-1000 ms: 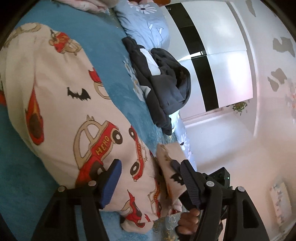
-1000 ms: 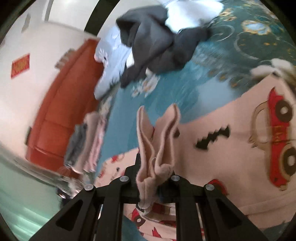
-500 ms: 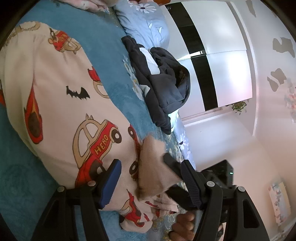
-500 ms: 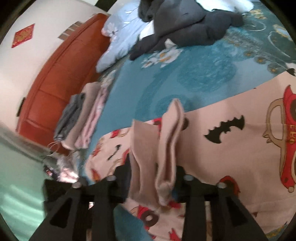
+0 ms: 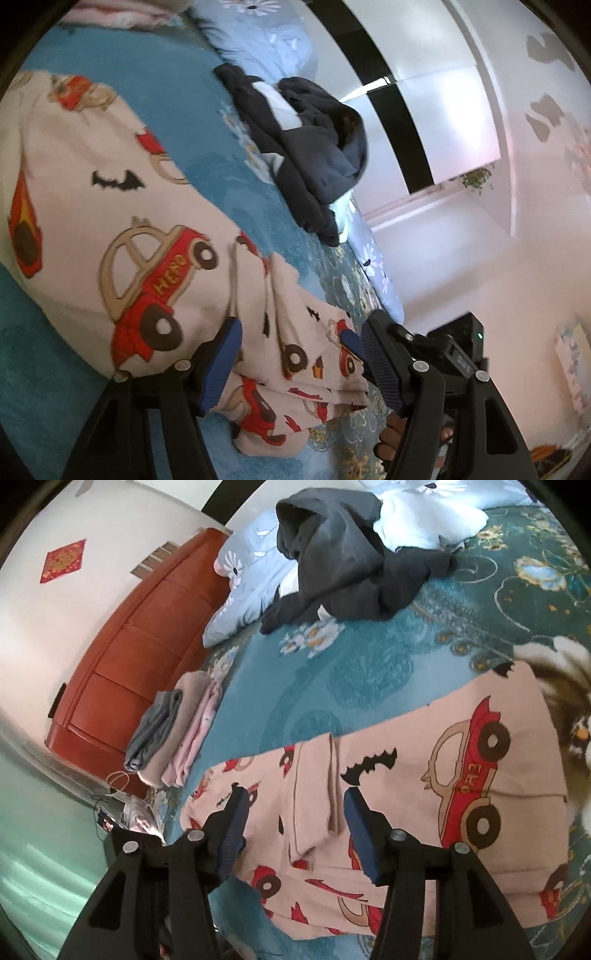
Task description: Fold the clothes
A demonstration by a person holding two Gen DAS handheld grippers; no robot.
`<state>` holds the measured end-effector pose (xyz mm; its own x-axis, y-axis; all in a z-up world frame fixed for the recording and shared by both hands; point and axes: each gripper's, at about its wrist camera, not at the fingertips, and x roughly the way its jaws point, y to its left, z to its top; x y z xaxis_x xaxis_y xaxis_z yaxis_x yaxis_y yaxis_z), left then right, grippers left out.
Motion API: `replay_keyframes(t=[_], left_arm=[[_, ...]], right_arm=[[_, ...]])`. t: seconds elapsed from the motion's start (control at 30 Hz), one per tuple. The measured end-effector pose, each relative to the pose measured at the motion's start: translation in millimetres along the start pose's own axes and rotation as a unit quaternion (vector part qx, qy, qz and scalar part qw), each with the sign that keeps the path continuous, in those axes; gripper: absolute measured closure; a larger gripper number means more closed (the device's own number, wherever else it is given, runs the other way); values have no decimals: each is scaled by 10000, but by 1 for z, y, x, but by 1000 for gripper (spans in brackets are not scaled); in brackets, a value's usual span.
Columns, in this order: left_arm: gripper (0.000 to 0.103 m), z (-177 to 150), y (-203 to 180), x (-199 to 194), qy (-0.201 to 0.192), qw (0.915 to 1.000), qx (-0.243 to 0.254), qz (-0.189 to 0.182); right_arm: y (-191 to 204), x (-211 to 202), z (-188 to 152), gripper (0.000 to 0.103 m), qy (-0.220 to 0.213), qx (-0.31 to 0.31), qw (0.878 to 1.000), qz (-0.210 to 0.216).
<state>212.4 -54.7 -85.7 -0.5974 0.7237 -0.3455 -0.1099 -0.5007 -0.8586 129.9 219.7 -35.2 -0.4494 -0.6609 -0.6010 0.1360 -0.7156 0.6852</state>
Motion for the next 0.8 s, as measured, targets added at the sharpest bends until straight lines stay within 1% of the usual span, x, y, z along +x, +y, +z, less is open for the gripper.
replay_keyframes(t=[0.1, 0.13, 0.2, 0.23, 0.27, 0.33, 0.37, 0.5, 0.57, 0.6, 0.63, 0.67, 0.73, 0.8], left_arm=[[32, -7, -23, 13, 188, 9978, 593, 241], [32, -10, -33, 19, 283, 9951, 856, 399], [32, -19, -50, 35, 415, 9856, 1369, 901], [32, -25, -59, 44, 451, 9768, 1670, 1259], [32, -30, -66, 52, 468, 9660, 1949, 1631], [32, -39, -77, 70, 562, 9433, 2395, 2227], [32, -42, -81, 78, 615, 9326, 2576, 2451], [32, -58, -94, 107, 709, 8925, 3236, 3060], [32, -63, -94, 118, 686, 8761, 3426, 3322], [32, -65, -92, 122, 698, 8713, 3452, 3416], [32, -64, -90, 122, 688, 8728, 3398, 3435], [32, -62, -87, 120, 651, 8767, 3321, 3417], [32, -56, -84, 109, 367, 8840, 3099, 3481], [32, -48, -80, 95, 8, 8879, 2883, 3585]], right_arm=[[-10, -1, 3, 48, -20, 234, 9997, 13], [-14, -4, 4, 48, -51, 298, 9995, 46], [-23, -16, 7, 48, -198, 382, 9991, 38], [-28, -23, 9, 48, -289, 421, 9987, 16], [-33, -31, 11, 48, -380, 460, 9982, -7], [-45, -41, 12, 48, -491, 588, 9971, 2], [-52, -45, 12, 48, -525, 667, 9964, 22], [-79, -60, 12, 48, -663, 981, 9929, 102], [-93, -68, 12, 48, -732, 1138, 9907, 142], [-99, -72, 12, 48, -766, 1216, 9895, 162], [-106, -75, 12, 48, -791, 1292, 9883, 189], [-110, -76, 11, 48, -793, 1347, 9874, 232], [-115, -77, 11, 48, -811, 1383, 9866, 311], [-119, -78, 11, 48, -823, 1404, 9860, 362]])
